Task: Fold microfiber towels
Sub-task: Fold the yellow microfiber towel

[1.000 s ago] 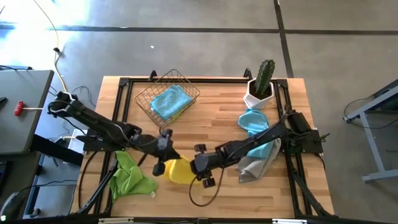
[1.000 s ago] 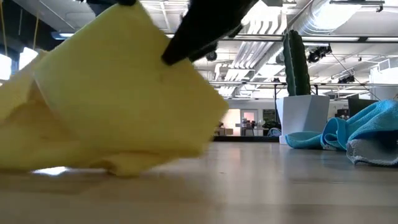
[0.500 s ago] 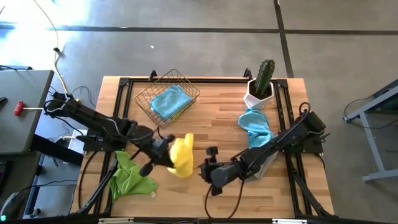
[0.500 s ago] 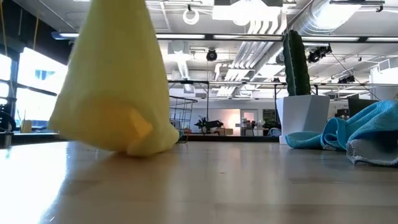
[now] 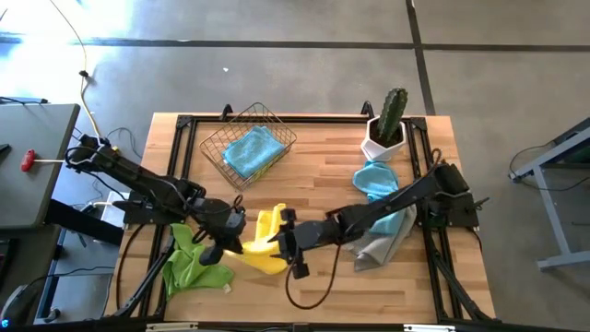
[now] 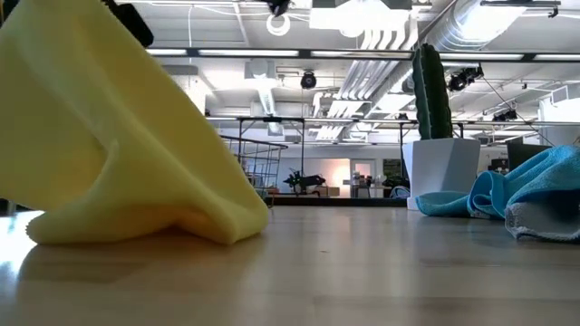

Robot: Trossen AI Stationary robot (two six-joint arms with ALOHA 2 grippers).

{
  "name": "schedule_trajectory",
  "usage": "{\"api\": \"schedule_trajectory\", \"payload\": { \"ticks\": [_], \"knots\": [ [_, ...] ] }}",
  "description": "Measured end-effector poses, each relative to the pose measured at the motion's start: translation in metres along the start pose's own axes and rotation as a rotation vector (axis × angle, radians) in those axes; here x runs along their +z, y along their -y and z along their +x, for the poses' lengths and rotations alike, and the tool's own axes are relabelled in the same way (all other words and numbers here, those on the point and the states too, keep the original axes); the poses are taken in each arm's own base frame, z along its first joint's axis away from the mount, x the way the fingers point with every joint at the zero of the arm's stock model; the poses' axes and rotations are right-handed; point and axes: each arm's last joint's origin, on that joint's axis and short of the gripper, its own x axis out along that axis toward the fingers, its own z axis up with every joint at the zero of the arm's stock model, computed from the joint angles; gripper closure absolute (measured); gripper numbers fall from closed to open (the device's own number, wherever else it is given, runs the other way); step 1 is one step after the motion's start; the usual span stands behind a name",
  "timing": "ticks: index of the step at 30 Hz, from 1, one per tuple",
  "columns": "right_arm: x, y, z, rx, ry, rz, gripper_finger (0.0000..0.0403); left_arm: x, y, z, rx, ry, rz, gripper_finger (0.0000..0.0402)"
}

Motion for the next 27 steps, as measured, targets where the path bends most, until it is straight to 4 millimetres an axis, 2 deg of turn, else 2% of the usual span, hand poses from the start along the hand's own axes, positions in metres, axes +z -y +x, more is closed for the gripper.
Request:
{"api": "schedule_trajectory", "payload": {
  "ticks": [3,8,13,18,24,27],
  "knots": [
    [-0.002,0.007,0.010,0.022,0.033,-0.028,0.0218,0.003,0.001,0.000,0.011,0.036,0.002,0.0401],
    [-0.002,0.020,0.015,0.008,0.077,-0.084,0.0214,0.008,0.006,-0.001,-0.102,0.066,0.164,0.0401],
    [0.004,0.029,0.021,0.174,0.208,-0.139,0.0215,0.010,0.010,-0.001,-0.201,0.078,0.331,0.0401],
    [0.001,0.040,0.033,0.242,0.299,-0.166,0.0215,0.012,0.013,-0.002,-0.270,0.108,0.475,0.0401],
    [-0.003,0.046,0.036,0.234,0.294,-0.182,0.0215,0.012,0.010,-0.003,-0.252,0.096,0.468,0.0401],
    [-0.007,0.045,0.034,0.253,0.220,-0.145,0.0215,0.015,0.014,-0.010,-0.263,0.054,0.455,0.0401]
  ]
}}
